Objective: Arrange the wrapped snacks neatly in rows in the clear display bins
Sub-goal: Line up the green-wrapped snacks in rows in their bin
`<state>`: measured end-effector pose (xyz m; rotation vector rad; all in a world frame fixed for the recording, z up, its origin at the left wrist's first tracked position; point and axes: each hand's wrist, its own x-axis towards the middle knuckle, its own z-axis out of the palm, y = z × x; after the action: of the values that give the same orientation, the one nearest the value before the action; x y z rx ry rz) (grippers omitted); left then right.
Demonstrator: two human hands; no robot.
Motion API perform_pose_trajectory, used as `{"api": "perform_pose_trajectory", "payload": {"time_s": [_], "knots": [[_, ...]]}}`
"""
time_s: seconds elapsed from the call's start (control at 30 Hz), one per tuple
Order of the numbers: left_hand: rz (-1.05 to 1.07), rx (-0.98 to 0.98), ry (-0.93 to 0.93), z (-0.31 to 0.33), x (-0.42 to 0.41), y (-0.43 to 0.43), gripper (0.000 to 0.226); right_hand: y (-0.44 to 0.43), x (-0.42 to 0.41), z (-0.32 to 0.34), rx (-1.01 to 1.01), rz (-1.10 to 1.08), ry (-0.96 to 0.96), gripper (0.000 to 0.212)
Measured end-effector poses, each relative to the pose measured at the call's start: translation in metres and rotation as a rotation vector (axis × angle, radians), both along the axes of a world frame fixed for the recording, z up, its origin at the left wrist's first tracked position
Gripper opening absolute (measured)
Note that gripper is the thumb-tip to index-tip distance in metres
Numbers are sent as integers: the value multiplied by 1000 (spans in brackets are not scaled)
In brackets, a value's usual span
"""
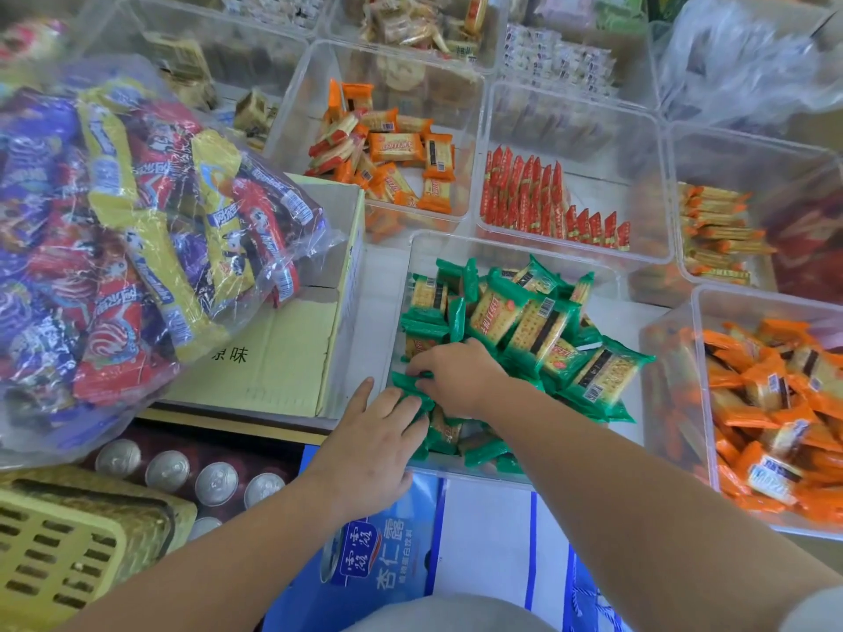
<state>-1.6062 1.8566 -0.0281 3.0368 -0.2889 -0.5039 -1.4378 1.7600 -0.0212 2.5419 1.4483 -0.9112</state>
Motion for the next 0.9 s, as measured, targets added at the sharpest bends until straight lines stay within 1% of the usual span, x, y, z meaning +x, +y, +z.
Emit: {"api": "perform_pose_trajectory", "payload": {"time_s": [0.07, 0.13, 0.23, 0.3, 0.4, 0.47, 0.53, 0.6, 0.63, 0.67, 0.7, 0.73, 0.77, 0.8, 0.9], "knots": [[-5, 12, 26, 0, 1, 0, 73, -9, 3, 0, 9, -30, 41, 36], [-29, 25, 26, 4, 2, 1, 86, -20, 4, 1, 28, -52, 103, 43], [-47, -45, -36, 9, 4, 1, 101, -36, 4, 7, 117, -101, 178, 53], [-25, -59, -68, 13, 12, 1, 108, -45, 4, 7, 109, -84, 134, 51], [29, 38, 6, 17, 33, 0, 125, -51, 1, 5, 5, -52, 39, 40], [24, 78, 59, 14, 40, 1, 134, -49, 0, 6, -40, -17, -42, 36], [17, 56, 67, 10, 40, 2, 135, -47, -1, 10, -78, 31, -70, 34], [25, 24, 44, 6, 37, 5, 133, -47, 0, 16, -138, 102, -32, 39], [27, 8, 18, 5, 36, 6, 131, -47, 2, 19, -169, 116, 31, 41], [27, -9, -13, 4, 36, 6, 128, -45, 3, 22, -181, 82, 137, 40], [29, -25, -35, 3, 36, 6, 124, -43, 6, 24, -168, 20, 263, 37], [33, -39, -44, 3, 37, 5, 122, -39, 9, 23, -139, -39, 349, 34], [41, -49, -46, 3, 37, 5, 122, -36, 12, 20, -107, -89, 365, 31], [50, -56, -48, 3, 37, 5, 123, -33, 15, 15, -83, -118, 317, 29], [62, -62, -46, 3, 37, 6, 128, -28, 19, -4, -54, -137, 88, 28]]}}
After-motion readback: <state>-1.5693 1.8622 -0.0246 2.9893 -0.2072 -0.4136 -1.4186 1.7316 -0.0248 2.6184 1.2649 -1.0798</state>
